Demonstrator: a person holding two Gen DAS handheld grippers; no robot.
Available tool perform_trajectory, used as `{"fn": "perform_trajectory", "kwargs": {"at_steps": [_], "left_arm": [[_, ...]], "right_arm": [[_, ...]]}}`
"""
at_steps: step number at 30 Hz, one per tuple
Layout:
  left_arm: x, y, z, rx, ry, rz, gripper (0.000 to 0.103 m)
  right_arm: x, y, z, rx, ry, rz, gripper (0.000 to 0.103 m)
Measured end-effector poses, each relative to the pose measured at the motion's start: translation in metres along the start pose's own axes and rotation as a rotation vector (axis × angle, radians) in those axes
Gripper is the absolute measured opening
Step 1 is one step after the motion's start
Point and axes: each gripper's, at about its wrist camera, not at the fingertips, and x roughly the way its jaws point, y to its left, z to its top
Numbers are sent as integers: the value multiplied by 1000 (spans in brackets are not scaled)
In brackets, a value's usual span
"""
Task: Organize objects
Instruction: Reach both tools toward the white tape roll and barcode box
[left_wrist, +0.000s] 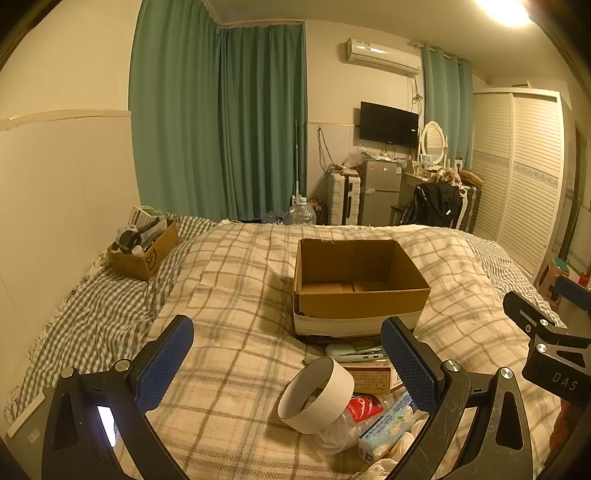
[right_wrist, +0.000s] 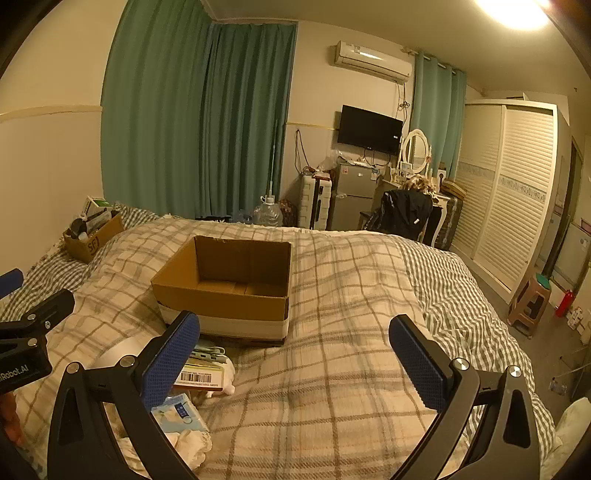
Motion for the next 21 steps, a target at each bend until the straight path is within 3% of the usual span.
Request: {"fn": "perform_trajectory", "kwargs": {"at_steps": [10, 21], "left_arm": [[8, 2, -5, 5, 40, 6, 103], [47, -11, -50, 88, 208, 25, 103]], "right_arm": [[3, 2, -3, -8, 17, 7, 103], [36, 8, -32, -38, 125, 16, 103]]}}
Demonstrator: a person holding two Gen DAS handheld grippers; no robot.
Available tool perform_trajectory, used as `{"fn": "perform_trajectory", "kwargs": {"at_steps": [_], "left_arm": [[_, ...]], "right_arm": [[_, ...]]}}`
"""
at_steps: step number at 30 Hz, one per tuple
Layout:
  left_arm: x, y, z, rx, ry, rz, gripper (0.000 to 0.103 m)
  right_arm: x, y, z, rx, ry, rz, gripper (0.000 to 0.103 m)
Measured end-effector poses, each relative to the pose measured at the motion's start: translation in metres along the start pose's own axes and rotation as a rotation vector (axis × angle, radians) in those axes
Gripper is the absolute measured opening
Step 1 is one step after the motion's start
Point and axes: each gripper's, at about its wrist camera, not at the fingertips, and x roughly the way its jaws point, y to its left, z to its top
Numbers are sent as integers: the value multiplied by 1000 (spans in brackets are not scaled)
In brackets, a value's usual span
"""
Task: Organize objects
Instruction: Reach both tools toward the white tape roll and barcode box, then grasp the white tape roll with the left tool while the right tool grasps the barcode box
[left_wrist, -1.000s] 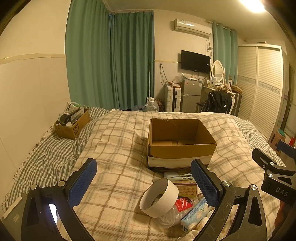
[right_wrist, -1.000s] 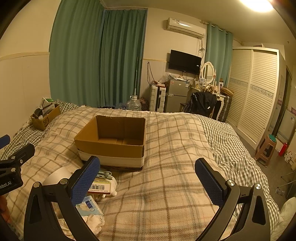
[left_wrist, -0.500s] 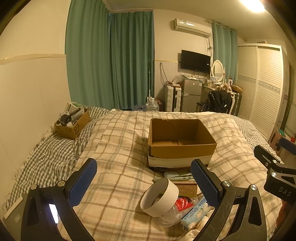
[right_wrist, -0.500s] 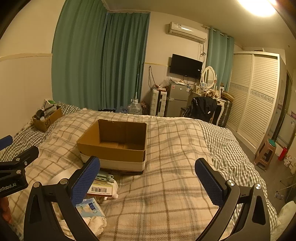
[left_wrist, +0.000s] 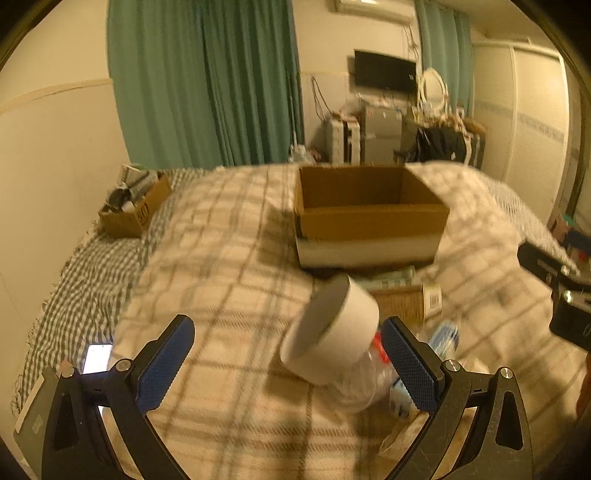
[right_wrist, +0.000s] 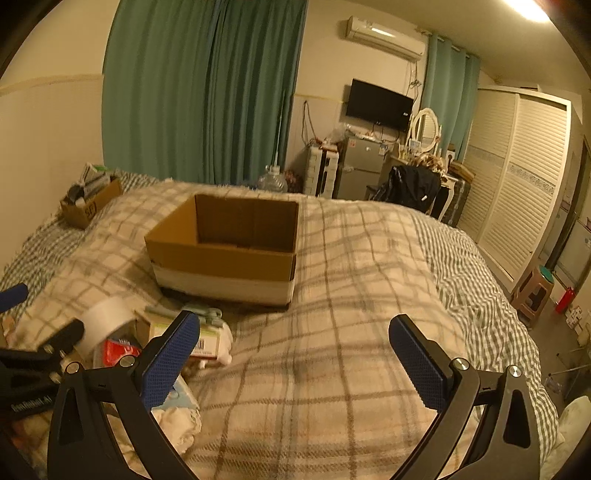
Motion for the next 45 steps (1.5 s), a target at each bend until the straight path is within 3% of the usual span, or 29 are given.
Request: {"fn": "perform_trajectory", "kwargs": {"at_steps": [2, 5, 7, 8, 9, 13, 19, 23, 37, 40, 42, 45], "left_arm": [[8, -7, -3, 27, 23, -6, 102], [18, -11, -1, 47, 32, -38, 84], [25, -15, 1, 68, 35, -83, 60], [30, -16, 2, 76, 47, -111, 53], [34, -17, 3, 80, 57, -144, 38], [32, -16, 7, 79, 51, -175, 27], [7, -1, 16, 45, -25, -87, 27], [4, 9, 18, 40, -27, -42, 27], [15, 23, 9, -11, 13, -38, 27], [16, 23, 9, -11, 15, -38, 27], [16, 22, 9, -11, 14, -38, 27], [16, 23, 8, -12, 13, -40, 27]], "right_arm": [[4, 1, -3, -6, 10, 3, 103], [7, 2, -5, -8, 19, 4, 103], [8, 4, -6, -12, 24, 3, 103], [8, 5, -6, -15, 27, 1, 102], [8, 5, -6, -19, 30, 1, 102], [13, 11, -5, -40, 52, 28, 102], [35, 31, 4, -48, 99, 143, 102], [68, 50, 6, -50, 178, 239, 102], [139, 73, -11, 17, 409, 411, 102], [141, 75, -12, 22, 418, 426, 100], [136, 74, -12, 24, 412, 457, 89], [126, 76, -10, -6, 382, 426, 89]]}}
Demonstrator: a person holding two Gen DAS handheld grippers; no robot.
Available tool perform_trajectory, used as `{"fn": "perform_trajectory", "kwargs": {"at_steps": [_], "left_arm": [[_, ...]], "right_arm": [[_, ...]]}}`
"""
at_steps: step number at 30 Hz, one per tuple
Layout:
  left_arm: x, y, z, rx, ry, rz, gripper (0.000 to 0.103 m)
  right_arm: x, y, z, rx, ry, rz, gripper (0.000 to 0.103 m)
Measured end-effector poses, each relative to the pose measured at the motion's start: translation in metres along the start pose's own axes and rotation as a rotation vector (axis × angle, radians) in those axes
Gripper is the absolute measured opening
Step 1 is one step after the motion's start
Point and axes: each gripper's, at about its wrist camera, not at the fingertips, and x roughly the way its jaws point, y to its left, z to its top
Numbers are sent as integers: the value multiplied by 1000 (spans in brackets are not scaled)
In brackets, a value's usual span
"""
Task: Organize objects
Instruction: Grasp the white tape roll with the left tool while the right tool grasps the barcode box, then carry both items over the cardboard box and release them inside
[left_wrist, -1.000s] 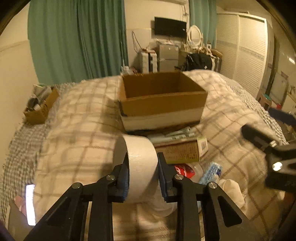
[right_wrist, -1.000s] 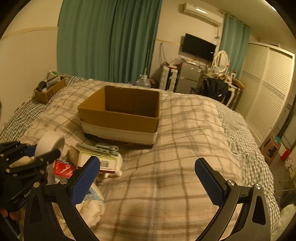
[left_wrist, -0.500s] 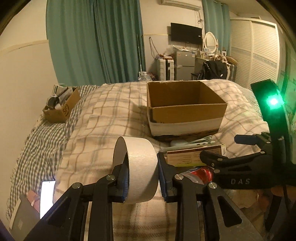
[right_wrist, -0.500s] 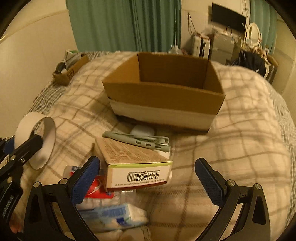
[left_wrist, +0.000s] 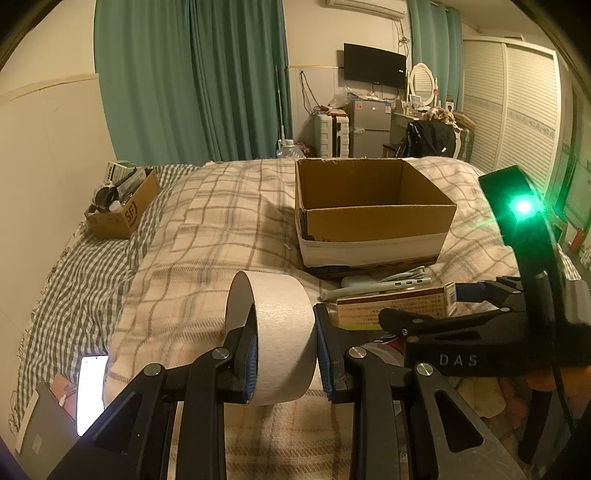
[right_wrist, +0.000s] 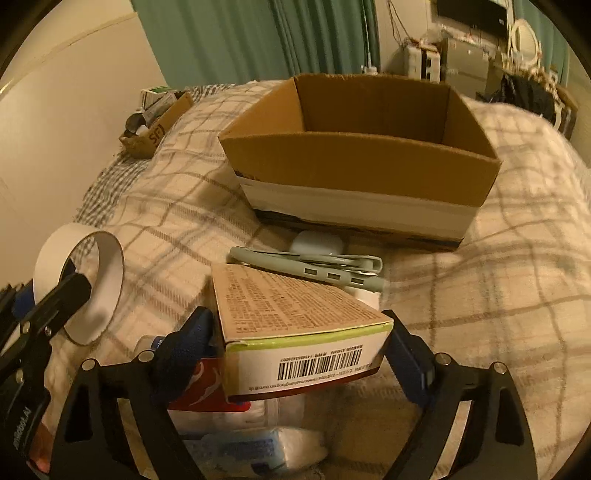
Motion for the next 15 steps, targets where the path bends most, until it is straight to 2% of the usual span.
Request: {"fn": "perform_trajectory", "kwargs": {"at_steps": [7, 15], "left_arm": [[2, 8, 4, -36, 27, -42, 27], [-6, 11, 32, -59, 23, -123, 27]], "right_arm": [[-43, 8, 6, -51, -120, -75, 86], [-120, 11, 29, -122, -262, -136, 85]]}}
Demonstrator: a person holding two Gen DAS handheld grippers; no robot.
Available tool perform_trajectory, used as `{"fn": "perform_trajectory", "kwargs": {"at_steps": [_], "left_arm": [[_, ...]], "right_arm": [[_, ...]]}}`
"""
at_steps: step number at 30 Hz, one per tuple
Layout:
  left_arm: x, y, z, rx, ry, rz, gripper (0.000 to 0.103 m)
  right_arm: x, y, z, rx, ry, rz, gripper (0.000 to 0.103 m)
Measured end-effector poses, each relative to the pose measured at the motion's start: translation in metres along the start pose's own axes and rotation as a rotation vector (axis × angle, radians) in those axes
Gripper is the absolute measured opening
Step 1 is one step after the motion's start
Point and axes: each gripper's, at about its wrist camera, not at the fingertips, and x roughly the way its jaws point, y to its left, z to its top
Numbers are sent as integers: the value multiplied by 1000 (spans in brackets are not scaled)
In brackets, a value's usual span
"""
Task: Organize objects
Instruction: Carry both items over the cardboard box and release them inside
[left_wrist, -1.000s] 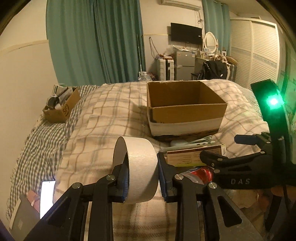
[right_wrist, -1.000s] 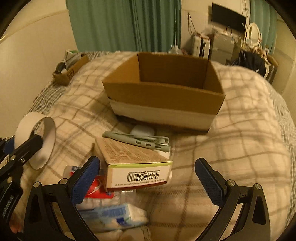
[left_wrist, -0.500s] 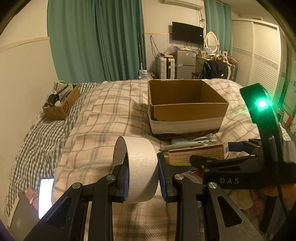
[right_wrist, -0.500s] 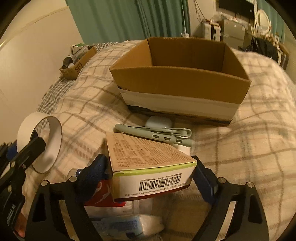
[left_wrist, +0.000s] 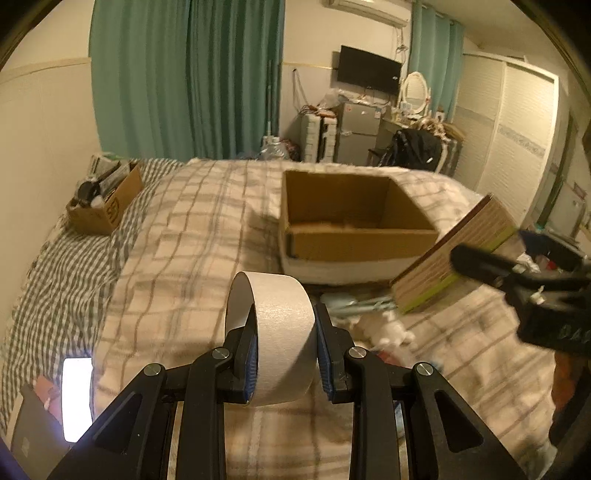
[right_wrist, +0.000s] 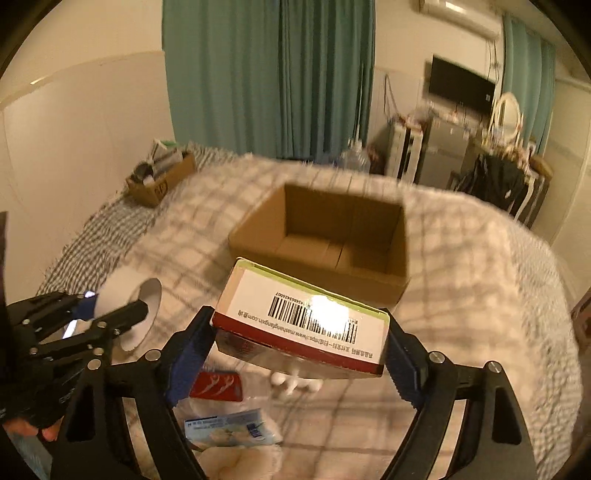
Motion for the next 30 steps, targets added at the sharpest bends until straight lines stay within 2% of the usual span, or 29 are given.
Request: {"fn": "perform_trajectory", "kwargs": {"at_steps": [3, 7, 12, 16, 22, 26, 28, 30], "left_arm": [[-6, -4, 18, 4, -12, -39, 27], [-14, -20, 58, 50, -49, -42, 27], [-13, -38, 111, 106, -89, -54, 27], [2, -50, 146, 130, -93, -75, 27], [44, -57, 174, 144, -72, -120, 27], [83, -56, 175, 132, -34, -177, 27], [103, -57, 170, 142, -19, -219, 27], [118, -58, 163, 157, -12, -225, 27]], "right_arm": [[-25, -5, 19, -28, -60, -37, 84], [-51, -17, 55, -51, -127, -76, 84], [-62, -34, 104, -49, -175, -120, 84], [-59, -49, 138, -28, -190, -119, 84], [-20, -61, 177, -21, -169, -146, 84], [20, -72, 181, 3, -134, -137, 84], [44, -77, 174, 16, -108, -127, 84], [73, -81, 166, 25, -82, -119, 84]]}}
